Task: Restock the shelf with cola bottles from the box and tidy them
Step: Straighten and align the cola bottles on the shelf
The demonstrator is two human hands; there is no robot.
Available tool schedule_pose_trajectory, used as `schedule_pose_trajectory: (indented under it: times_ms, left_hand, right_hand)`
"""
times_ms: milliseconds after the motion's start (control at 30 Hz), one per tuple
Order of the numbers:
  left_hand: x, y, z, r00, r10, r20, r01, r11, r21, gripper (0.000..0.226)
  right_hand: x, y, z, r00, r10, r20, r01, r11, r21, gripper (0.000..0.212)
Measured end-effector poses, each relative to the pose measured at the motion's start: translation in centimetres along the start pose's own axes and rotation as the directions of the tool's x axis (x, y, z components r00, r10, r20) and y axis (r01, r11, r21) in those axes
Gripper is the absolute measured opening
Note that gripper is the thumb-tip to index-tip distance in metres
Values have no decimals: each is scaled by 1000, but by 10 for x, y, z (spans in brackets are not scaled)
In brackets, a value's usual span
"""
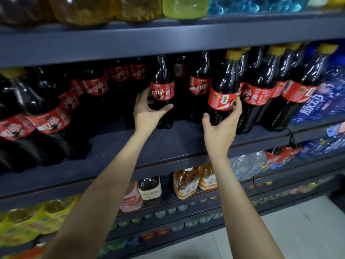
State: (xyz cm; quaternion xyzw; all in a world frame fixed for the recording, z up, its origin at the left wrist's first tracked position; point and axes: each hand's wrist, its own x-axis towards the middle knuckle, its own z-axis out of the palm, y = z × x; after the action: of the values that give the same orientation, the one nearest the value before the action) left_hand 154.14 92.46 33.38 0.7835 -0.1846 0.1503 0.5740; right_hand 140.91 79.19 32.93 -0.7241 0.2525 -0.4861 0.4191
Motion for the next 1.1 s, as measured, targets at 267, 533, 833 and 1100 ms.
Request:
schedule_pose_trajectory:
  times_ms: [267,533,833,1100]
  left_hand:
    - [-2,-11,-47,967,-10,-256,58,982,181,83]
    - [22,-8,-48,952,-49,-303,185,880,437,79]
    - [12,-32,-21,889,73,-452,129,907,401,81]
    - [17,-31,-18,898,122,-423,108,870,480,85]
  right_hand:
    - [-15,-19,-12,985,-98,142,122,978,-171,79]
    - [-18,-57,74,924,-87,372,134,986,-103,85]
    - [26,-53,148,891,-72,449,185,959,-213,86]
    - [25,-52,165,833,-144,535,290,936,-199,88]
